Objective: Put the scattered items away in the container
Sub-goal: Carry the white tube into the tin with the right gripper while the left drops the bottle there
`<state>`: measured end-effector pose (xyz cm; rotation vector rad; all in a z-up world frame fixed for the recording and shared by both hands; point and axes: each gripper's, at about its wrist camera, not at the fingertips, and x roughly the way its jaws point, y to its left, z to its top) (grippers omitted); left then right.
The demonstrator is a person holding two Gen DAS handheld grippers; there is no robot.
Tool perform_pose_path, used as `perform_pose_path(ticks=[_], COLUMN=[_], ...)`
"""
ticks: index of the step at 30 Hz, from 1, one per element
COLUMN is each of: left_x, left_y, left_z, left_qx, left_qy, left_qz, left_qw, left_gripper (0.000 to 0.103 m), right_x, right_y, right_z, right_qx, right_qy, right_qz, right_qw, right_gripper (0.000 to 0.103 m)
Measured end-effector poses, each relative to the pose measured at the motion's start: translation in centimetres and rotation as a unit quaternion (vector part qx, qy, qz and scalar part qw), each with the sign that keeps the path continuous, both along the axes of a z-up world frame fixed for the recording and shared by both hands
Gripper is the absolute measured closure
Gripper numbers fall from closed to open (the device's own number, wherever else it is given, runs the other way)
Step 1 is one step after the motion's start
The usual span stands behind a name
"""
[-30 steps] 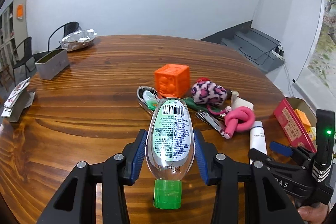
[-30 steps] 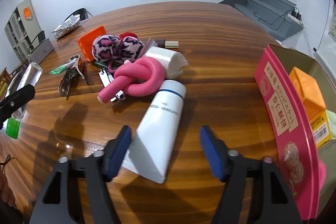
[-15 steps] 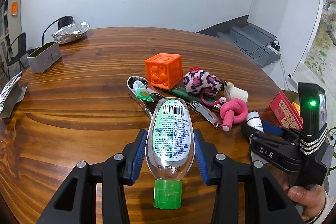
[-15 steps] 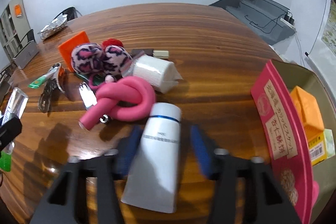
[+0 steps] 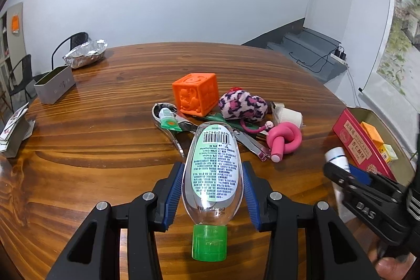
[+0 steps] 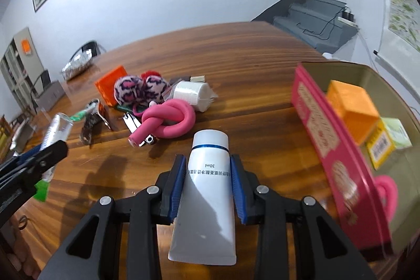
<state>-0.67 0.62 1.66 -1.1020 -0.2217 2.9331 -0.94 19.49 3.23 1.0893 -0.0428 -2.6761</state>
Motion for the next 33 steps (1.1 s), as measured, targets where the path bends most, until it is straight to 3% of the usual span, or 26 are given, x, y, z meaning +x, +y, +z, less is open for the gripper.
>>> perform_pose_path(ticks=[12,21,26,33], left_x=[0.7,1.3,1.5,1.1], left_y=[2.4,4.9,7.4,10.6], left_z=[-0.2,-0.1,0.4,0.7], left_qx=[-0.023,-0.011,-0.006,-0.009], left_qy=[0.005,0.002,0.001,-0.004], left_qz=[-0.023,-0.047,-0.071,-0.091], left_qw=[0.9994,0.9988,0.9975,0.9958], left_gripper=[0.058,0.058,0.058,0.058], right_x=[3.9,6.4,5.4,2.5], right_y=[4.5,13.2,18.0,21.9], right_z=[2.0,5.7,6.6,5.6], right_qx=[-0.031,-0.057,-0.057,-0.076], right_qy=[0.028,0.071,0.075,0.055], right_qz=[-0.027,-0.115,-0.173,-0.206], right_qw=[0.999,0.989,0.980,0.974], right_gripper=[0.066,0.066,0.066,0.065])
